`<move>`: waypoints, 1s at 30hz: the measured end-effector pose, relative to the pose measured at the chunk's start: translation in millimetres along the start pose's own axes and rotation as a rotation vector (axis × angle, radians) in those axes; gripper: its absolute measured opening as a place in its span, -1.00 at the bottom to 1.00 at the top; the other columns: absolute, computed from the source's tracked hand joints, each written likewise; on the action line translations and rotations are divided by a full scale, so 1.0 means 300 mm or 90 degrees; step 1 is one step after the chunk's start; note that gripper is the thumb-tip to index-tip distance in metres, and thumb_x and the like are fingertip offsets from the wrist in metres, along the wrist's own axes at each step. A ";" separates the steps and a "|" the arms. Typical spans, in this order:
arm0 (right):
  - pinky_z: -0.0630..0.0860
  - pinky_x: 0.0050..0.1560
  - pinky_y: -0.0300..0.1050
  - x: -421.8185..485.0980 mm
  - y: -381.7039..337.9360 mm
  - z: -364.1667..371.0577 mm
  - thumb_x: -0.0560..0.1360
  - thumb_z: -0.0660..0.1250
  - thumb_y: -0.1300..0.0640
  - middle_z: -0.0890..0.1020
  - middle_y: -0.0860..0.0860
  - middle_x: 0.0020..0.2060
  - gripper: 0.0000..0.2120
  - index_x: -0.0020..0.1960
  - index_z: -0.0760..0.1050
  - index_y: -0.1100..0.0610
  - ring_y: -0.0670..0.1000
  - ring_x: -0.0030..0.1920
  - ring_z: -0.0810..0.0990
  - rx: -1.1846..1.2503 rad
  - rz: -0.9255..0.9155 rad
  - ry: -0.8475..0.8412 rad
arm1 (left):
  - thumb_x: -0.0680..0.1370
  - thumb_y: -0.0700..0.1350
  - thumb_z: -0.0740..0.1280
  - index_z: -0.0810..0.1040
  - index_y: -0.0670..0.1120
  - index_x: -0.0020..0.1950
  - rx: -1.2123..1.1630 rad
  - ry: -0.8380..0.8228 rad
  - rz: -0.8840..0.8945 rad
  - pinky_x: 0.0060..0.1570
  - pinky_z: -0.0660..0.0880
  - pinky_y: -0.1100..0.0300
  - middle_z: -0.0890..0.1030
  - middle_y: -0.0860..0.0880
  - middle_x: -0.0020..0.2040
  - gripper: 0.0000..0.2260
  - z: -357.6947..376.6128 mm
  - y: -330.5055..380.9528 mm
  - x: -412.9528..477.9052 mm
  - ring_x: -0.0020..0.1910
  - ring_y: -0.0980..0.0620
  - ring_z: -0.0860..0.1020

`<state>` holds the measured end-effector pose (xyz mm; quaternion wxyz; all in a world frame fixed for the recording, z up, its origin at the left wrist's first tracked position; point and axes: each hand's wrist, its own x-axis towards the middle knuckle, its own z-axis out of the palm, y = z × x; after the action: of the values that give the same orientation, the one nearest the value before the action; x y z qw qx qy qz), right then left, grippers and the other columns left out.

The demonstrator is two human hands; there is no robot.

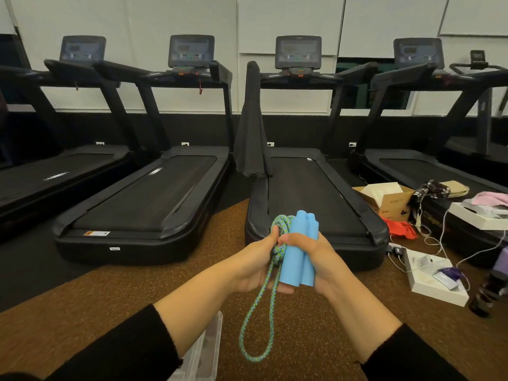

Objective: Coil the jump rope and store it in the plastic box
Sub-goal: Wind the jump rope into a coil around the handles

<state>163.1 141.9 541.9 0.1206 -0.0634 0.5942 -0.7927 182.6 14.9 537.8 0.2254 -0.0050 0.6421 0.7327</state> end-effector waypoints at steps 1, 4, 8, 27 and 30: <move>0.61 -0.19 0.00 -0.001 0.004 -0.002 0.33 0.47 0.28 0.59 0.13 -0.18 -0.69 0.03 0.49 0.14 0.09 -0.20 0.60 0.003 0.005 -0.003 | 0.57 0.27 -0.04 0.47 -0.03 0.29 0.016 -0.014 -0.021 -0.33 0.63 0.06 0.65 -0.10 0.06 -0.47 -0.008 0.005 -0.004 -0.12 -0.02 0.67; 0.60 -0.30 -0.07 -0.011 0.007 -0.006 0.20 0.48 0.22 0.59 0.12 -0.20 -0.57 0.04 0.48 0.18 0.06 -0.24 0.61 0.001 0.004 -0.025 | 0.57 0.29 -0.08 0.43 -0.05 0.32 0.048 -0.086 -0.100 -0.29 0.65 0.10 0.64 -0.10 0.06 -0.42 -0.028 0.032 -0.018 -0.02 -0.08 0.67; 0.61 -0.27 -0.04 -0.010 0.012 -0.013 0.30 0.47 0.32 0.59 0.12 -0.22 -0.68 0.00 0.47 0.16 0.05 -0.25 0.61 0.012 -0.026 -0.034 | 0.57 0.31 -0.10 0.45 -0.03 0.27 0.067 -0.116 -0.136 -0.34 0.64 0.17 0.61 -0.12 0.11 -0.42 -0.017 0.050 -0.025 0.07 -0.17 0.56; 0.61 -0.26 -0.06 0.016 0.040 -0.054 0.30 0.50 0.33 0.57 0.11 -0.19 -0.68 -0.09 0.44 0.10 0.04 -0.25 0.59 -0.170 -0.106 0.075 | 0.57 0.11 0.22 0.48 -0.08 -0.14 1.183 -0.016 0.144 -0.25 0.36 0.13 0.39 0.03 -0.35 -0.73 0.021 0.146 -0.092 -0.35 0.03 0.40; 0.63 -0.31 -0.10 0.001 0.026 -0.042 0.32 0.47 0.37 0.59 0.12 -0.22 -0.71 -0.09 0.45 0.13 0.03 -0.26 0.61 -0.177 -0.102 0.027 | 0.54 0.27 0.12 0.50 -0.05 -0.22 1.293 0.019 0.235 -0.30 0.38 0.14 0.45 0.04 -0.38 -0.57 0.025 0.169 -0.079 -0.34 0.05 0.46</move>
<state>160.6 151.5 531.0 0.0343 -0.1095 0.6934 -0.7113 189.1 10.6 593.8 -0.0008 0.2772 0.9517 -0.1320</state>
